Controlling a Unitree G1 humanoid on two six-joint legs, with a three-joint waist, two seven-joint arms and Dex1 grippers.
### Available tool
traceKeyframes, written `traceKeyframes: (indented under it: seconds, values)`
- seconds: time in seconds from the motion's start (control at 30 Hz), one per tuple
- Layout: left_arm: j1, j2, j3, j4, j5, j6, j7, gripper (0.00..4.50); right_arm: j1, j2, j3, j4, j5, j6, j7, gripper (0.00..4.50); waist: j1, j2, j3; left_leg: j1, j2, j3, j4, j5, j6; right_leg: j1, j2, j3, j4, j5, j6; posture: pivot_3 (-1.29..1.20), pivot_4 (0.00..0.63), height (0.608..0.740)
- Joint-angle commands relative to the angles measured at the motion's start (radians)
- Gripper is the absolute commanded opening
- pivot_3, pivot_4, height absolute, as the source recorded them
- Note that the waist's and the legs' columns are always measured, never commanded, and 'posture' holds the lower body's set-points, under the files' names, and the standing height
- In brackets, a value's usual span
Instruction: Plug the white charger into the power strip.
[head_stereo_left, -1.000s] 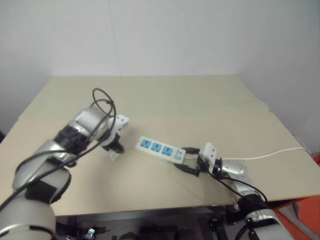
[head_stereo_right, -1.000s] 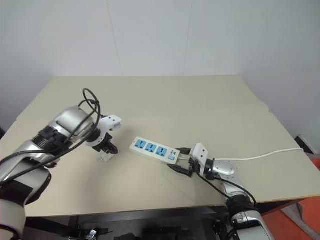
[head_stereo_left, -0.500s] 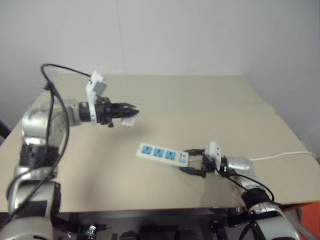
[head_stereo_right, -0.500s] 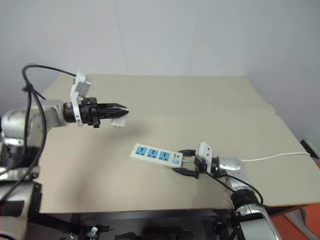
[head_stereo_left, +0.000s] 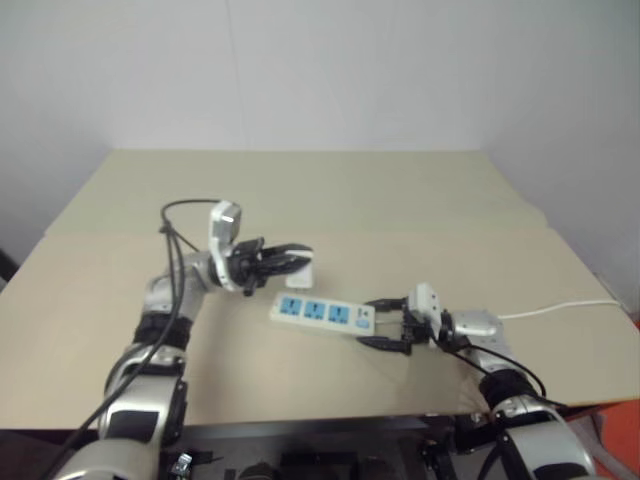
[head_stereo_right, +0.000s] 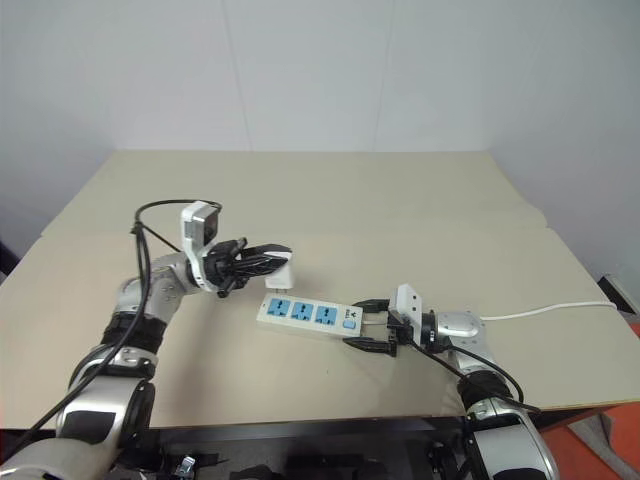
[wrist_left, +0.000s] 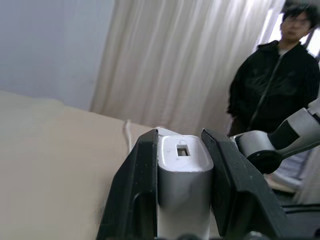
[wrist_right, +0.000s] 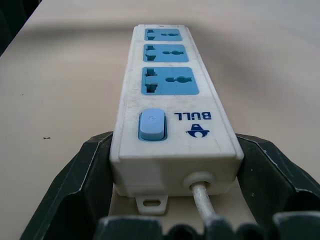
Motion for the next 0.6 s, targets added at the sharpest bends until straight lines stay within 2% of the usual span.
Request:
traceKeyframes:
  seconds: [0.03,0.23,0.6]
  values:
    - [-0.053,-0.013,-0.056,0.067,0.000,-0.100,-0.013,1.01,0.046,0.011,0.043,0.000,-0.056,0.000,0.017,3.42,-0.004,0.000,0.000,0.000,0.000,0.000,0.000,0.000,0.000,0.000,0.000,0.000,0.000,0.000,0.000,0.00,0.150,0.740]
    - [-0.104,-0.046,-0.196,0.183,0.008,-0.238,-0.013,1.01,0.063,0.010,0.045,-0.031,-0.059,0.011,0.008,3.42,-0.010,0.000,0.000,-0.001,0.000,-0.001,0.000,0.000,0.000,0.000,0.000,0.000,0.001,0.000,0.000,0.00,0.150,0.740]
    - [-0.143,-0.106,-0.264,0.312,0.020,-0.342,-0.013,1.01,0.095,0.005,0.051,-0.077,-0.062,0.025,-0.010,3.42,-0.014,0.000,0.000,-0.001,0.000,-0.001,0.000,-0.001,0.001,0.000,0.000,0.000,0.000,0.000,0.000,0.00,0.150,0.740]
